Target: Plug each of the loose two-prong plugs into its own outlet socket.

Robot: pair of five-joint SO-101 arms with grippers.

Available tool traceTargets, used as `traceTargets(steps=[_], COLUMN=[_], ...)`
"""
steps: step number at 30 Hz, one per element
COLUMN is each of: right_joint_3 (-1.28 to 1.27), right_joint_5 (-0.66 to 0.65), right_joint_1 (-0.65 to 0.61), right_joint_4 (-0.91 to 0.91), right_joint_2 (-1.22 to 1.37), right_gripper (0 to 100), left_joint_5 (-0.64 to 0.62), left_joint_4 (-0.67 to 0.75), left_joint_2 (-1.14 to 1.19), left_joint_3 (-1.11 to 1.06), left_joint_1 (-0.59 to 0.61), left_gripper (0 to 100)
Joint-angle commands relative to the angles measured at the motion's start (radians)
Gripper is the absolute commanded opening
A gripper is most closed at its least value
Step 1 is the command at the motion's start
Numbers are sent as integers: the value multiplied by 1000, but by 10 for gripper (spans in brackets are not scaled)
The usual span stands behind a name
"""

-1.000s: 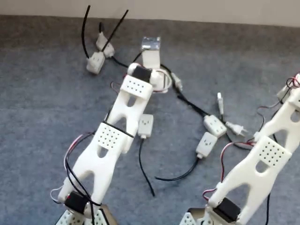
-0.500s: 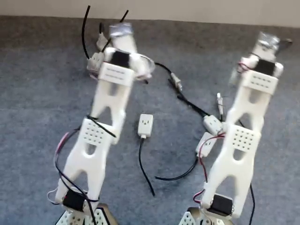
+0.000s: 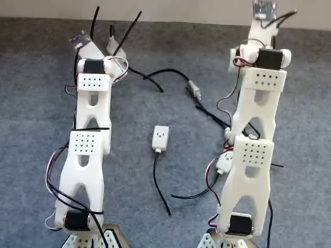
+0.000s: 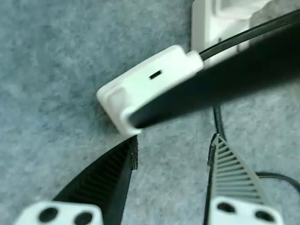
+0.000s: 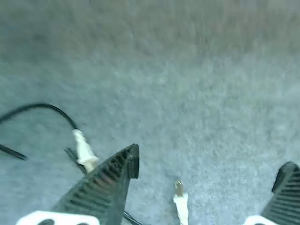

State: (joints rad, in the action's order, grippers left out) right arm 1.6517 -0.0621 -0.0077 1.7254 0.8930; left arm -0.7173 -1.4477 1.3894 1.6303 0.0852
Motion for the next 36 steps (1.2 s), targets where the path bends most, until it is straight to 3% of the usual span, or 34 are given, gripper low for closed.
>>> traceTargets(steps=[1,7,11,22,32,36], right_joint_3=[16,-406,-654,-952,-1175,-1250], right_joint_5=[80,123,118,-143,-373,-442], right_joint_1=[-73,-229,-262,-314,-254,-255], right_joint_4=[45,41,8,-96,-464,-527], right_joint_2=[-220,-499,-552,-504,-417,-418], right_gripper=[428,428,428,428,428,428], left_joint_5=[-6,-6,-11,-11,-8,-6], left_joint_4=[35,35,35,35,35,35], left_joint_2=[-18,-13,-12,-12,-12,-12], left_joint_3=[33,33,33,33,33,33], left_joint_1=[8,24,41,42,47,47], left_gripper=[252,252,252,252,252,252])
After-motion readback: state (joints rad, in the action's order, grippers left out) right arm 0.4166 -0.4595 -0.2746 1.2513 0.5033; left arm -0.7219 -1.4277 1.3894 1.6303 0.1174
